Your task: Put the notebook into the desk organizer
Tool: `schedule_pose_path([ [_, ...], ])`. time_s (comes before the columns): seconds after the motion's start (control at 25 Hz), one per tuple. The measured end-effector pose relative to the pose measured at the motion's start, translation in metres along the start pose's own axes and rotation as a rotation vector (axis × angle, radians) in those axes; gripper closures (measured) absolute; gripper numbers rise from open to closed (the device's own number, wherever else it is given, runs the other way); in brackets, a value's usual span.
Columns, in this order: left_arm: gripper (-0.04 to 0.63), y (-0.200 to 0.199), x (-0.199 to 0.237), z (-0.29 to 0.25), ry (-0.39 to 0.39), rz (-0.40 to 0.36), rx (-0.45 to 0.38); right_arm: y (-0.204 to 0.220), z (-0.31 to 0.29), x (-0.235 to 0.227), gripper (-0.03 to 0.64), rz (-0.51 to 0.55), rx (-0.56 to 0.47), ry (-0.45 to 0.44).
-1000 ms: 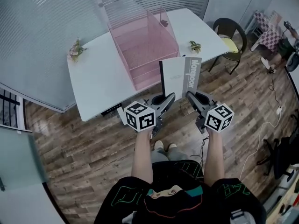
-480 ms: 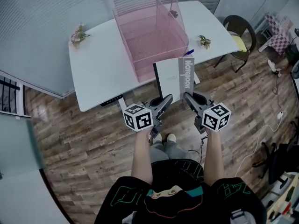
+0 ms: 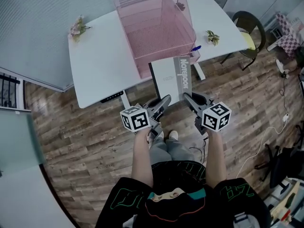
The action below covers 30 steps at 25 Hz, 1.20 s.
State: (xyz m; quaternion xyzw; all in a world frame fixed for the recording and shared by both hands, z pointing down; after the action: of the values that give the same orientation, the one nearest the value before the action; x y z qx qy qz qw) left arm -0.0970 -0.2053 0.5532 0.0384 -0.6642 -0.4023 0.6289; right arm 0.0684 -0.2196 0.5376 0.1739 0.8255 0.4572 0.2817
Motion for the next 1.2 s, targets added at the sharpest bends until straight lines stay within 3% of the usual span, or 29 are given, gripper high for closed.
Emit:
schedule_pose_path([
  [0.36,0.589,-0.019,0.029,0.007,-0.033,0.082,-0.020,-0.002,-0.039,-0.008,0.565,-0.033,0.048,-0.024],
  [0.64,0.589,-0.027,0.021,0.009,-0.014,0.100,-0.074,-0.013,-0.037,-0.008,0.531,-0.049,-0.001,-0.048],
  [1.2,0.563,-0.053,0.019,0.002,-0.010,0.128,-0.146,-0.042,-0.038,-0.007,0.526,-0.038,-0.063,-0.097],
])
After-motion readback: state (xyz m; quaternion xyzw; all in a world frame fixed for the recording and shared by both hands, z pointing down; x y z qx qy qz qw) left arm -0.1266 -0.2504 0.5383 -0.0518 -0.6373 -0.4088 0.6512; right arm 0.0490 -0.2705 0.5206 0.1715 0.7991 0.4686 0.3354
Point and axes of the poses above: the fingertips, and each gripper's own axes: z backward along the fingers, x to its left, y out of its underside, the point moved 6 cm from there along z, backward along the fingers, and after that the axes turned 11 degrees about y, right-handed, at the moved point
